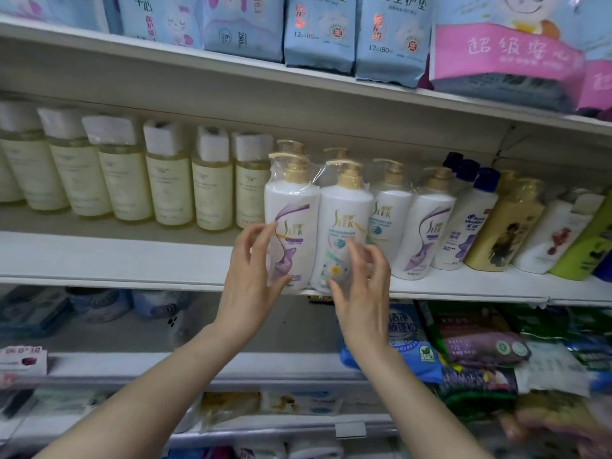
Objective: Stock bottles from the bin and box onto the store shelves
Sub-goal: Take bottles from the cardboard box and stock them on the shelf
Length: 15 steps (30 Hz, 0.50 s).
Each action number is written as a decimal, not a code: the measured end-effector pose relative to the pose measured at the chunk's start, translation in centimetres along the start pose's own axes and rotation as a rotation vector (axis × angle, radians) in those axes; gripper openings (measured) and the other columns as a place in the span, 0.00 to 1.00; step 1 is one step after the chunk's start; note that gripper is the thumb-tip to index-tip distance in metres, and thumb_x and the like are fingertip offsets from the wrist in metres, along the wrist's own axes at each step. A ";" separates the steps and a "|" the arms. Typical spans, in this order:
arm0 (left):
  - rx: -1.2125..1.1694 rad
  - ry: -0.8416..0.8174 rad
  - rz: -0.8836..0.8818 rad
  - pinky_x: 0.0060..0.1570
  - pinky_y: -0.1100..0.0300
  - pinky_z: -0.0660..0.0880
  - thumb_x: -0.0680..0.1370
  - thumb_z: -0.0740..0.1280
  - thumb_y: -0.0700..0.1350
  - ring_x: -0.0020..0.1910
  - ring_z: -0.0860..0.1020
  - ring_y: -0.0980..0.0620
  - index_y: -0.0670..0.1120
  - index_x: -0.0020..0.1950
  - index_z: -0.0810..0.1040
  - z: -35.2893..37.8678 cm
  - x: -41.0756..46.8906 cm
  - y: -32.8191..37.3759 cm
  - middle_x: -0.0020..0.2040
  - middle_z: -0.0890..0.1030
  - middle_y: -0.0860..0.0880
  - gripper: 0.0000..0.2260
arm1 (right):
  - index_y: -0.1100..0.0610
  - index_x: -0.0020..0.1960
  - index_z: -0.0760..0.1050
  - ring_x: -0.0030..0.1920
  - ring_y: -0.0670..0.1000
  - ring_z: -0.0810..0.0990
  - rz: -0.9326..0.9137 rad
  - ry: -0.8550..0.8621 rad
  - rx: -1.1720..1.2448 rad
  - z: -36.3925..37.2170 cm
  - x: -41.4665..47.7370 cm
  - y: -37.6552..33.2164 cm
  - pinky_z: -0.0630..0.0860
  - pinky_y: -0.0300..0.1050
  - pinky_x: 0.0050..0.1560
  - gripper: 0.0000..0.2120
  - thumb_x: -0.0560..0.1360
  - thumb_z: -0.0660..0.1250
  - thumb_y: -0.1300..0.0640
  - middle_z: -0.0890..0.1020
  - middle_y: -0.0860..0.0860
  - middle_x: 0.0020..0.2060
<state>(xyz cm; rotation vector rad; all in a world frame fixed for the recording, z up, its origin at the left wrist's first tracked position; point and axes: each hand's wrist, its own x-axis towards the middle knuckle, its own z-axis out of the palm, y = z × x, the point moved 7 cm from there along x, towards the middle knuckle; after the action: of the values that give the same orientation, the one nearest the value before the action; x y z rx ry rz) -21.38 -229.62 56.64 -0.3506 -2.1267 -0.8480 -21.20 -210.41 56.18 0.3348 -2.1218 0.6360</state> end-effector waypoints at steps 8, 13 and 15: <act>0.062 -0.041 0.066 0.60 0.59 0.72 0.67 0.80 0.39 0.62 0.71 0.46 0.54 0.71 0.68 1.0 0.3 -0.3 0.70 0.63 0.44 0.36 | 0.49 0.73 0.67 0.63 0.60 0.70 -0.056 -0.055 -0.105 1.6 0.0 0.3 0.77 0.54 0.59 0.37 0.68 0.77 0.64 0.66 0.59 0.66; 0.080 -0.056 0.089 0.60 0.62 0.68 0.66 0.80 0.37 0.62 0.71 0.47 0.52 0.70 0.69 1.5 1.3 -1.0 0.70 0.63 0.45 0.36 | 0.48 0.74 0.65 0.65 0.60 0.70 -0.029 -0.100 -0.117 2.9 0.8 0.6 0.80 0.55 0.56 0.38 0.69 0.76 0.64 0.64 0.58 0.68; 0.086 -0.063 0.094 0.60 0.61 0.68 0.65 0.80 0.36 0.61 0.71 0.46 0.52 0.70 0.69 1.8 1.8 -1.2 0.69 0.62 0.45 0.37 | 0.49 0.74 0.66 0.64 0.60 0.70 -0.022 -0.108 -0.122 3.3 1.2 0.7 0.81 0.55 0.53 0.38 0.69 0.76 0.64 0.64 0.58 0.68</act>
<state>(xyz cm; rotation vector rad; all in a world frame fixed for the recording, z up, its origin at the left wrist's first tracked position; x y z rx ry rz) -24.12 -229.33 56.67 -0.4344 -2.1787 -0.6979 -24.40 -211.65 55.32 0.3301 -2.2457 0.4826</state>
